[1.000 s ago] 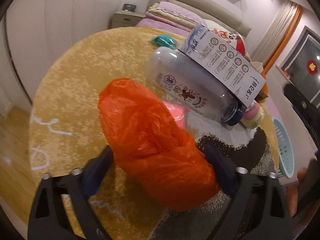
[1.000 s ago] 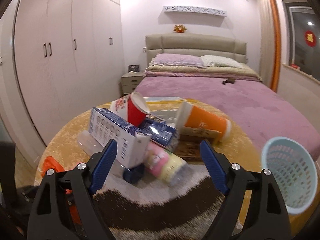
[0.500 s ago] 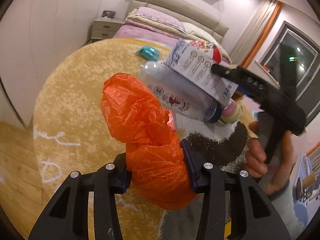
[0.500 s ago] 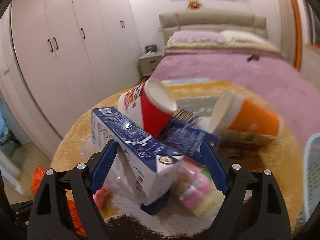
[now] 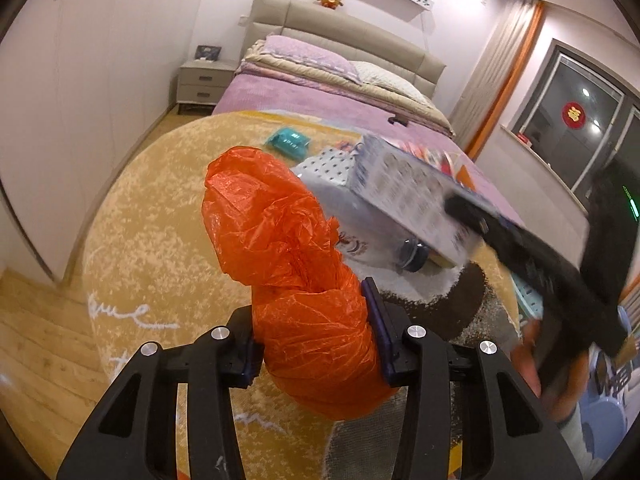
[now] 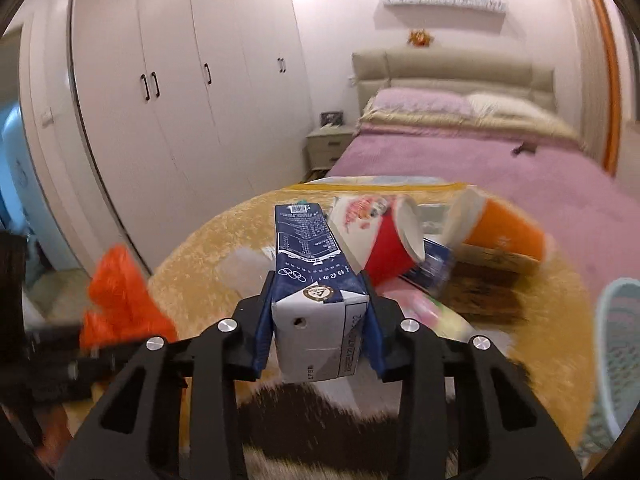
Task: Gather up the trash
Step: 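Grasp the orange bag with the left tool while the right tool grasps the blue milk carton, then carry the orange bag and blue carton to the blue basket and release both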
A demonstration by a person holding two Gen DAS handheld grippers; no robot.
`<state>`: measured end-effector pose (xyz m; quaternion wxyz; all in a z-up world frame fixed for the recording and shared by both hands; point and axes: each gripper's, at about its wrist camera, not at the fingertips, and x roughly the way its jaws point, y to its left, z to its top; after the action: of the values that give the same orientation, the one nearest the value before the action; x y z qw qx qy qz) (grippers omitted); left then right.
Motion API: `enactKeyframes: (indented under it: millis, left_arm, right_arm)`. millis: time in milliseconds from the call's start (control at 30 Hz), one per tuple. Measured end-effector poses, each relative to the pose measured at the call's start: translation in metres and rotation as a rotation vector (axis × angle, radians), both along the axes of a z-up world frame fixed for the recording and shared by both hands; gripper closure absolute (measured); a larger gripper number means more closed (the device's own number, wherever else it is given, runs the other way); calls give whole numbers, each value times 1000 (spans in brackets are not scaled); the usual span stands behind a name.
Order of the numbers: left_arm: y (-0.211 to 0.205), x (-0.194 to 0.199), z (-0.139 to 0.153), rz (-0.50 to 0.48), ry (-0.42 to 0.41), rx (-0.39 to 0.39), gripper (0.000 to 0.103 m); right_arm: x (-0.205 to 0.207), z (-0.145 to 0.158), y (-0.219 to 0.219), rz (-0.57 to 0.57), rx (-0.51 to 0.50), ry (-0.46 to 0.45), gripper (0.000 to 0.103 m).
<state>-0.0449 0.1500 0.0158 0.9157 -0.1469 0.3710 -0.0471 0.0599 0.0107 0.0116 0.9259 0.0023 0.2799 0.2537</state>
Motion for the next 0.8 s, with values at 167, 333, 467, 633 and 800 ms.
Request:
enactKeyframes:
  millis: [167,333,467,633,800]
  left_arm:
    - [-15,3,4,-54,-18,11,61]
    - [-34,11,-2,-110,-11,9,61]
    - [-48,18,-11,-148,7,17,61]
    - [-59,27,-19,-177,41,40,61]
    - [-75,27,-18,-200,36,72,61]
  right_arm:
    - [-49,-10,-39,-50,-41,-23,68]
    - [-84,-30,-67,-119,-115,-11,68]
    - [-88,-51,-74,-126,-129,70,68]
    - [-70,-55,-60,-108,-138,124,46]
    - [-60,-55,-62,-151,-147,147,38]
